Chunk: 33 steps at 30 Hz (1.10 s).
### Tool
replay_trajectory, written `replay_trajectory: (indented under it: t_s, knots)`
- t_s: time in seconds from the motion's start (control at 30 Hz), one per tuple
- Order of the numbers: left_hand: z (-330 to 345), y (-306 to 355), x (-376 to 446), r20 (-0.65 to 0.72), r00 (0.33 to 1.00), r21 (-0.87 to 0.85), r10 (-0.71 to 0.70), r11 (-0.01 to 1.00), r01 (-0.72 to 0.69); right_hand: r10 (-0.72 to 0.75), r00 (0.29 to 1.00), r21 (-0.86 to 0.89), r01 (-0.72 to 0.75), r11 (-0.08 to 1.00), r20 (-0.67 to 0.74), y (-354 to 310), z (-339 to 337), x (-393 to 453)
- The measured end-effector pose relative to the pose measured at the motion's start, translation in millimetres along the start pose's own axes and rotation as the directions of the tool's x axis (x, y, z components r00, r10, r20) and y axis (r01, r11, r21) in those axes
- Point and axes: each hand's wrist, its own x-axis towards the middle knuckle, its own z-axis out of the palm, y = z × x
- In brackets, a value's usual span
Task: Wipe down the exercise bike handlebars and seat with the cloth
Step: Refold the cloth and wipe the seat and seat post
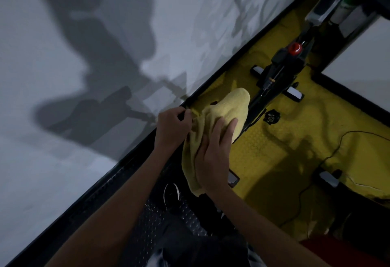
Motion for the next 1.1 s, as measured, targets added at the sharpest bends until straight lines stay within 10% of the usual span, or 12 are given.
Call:
replay_trajectory:
  t_s: [0.37, 0.67, 1.1]
  knots:
    - [-3, 8, -8, -0.061, 0.996, 0.090, 0.070, 0.994, -0.065, 0.214, 0.968, 0.112, -0.199, 0.974, -0.135, -2, -15, 113]
    - [-2, 6, -6, -0.028, 0.998, 0.038, 0.063, 0.997, -0.062, -0.001, 0.999, -0.070, -0.003, 0.998, -0.053, -2, 5, -8]
    - [-4, 9, -10, 0.001, 0.997, 0.185, 0.073, 0.980, -0.072, 0.154, 0.979, -0.014, -0.157, 0.988, -0.134, 0, -13, 105]
